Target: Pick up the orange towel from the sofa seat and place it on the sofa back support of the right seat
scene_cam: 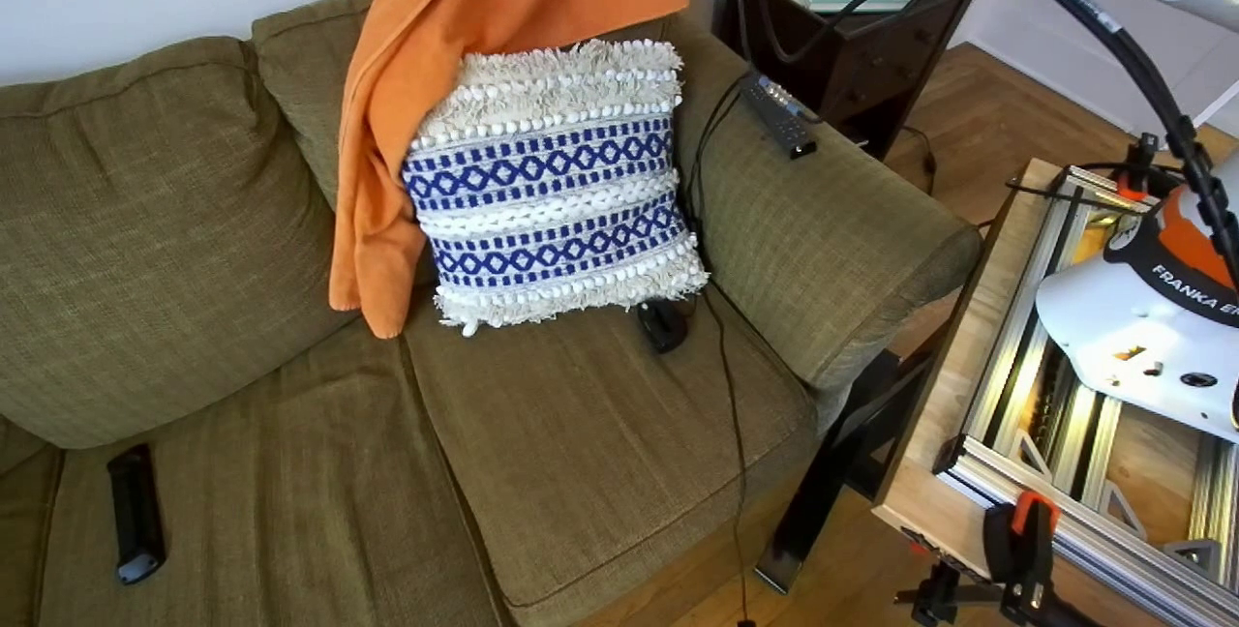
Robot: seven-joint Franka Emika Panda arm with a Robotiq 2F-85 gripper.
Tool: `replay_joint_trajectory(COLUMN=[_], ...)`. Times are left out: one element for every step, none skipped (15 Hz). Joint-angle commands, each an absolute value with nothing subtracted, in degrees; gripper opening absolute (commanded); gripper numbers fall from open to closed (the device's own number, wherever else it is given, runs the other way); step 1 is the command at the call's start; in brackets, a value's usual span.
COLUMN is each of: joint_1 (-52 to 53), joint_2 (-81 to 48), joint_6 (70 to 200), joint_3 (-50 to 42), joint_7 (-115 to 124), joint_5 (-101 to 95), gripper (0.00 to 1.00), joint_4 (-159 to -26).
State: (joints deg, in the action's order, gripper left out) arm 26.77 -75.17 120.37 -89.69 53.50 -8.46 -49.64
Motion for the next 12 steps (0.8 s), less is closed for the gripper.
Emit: replay_joint_trajectory(joint_1=[21.5,20.9,20.3,19.8,19.3,18.6,18.1,17.5,17.2,17.0,16.9,17.1], joint_2=[-79.2,-79.8,-80.5,-81.0,-81.5,-82.1,-82.2,-82.0,-81.0,-79.9,-79.2,-78.3], joint_6=[116.3,116.3,116.4,117.1,117.7,118.3,118.8,119.2,119.1,118.8,119.1,119.1], joint_3=[-89.8,-89.3,-89.1,-88.4,-87.9,-87.4,-86.6,-85.4,-83.7,-81.8,-80.6,-79.2], joint_7=[48.7,46.2,44.0,41.6,39.4,38.5,37.6,36.6,35.6,34.3,33.4,31.7], joint_5=[-11.1,-11.2,-11.3,-11.0,-10.8,-10.4,-9.9,-8.9,-7.6,-6.1,-5.1,-3.8], gripper=[0.03,0.03,0.03,0.03,0.03,0.03,0.15,0.40,0.40,0.40,0.47,0.54], joint_4=[-44.2,-43.9,-43.6,-43.6,-43.5,-43.2,-42.9,-42.6,-42.1,-41.6,-41.4,-41.3])
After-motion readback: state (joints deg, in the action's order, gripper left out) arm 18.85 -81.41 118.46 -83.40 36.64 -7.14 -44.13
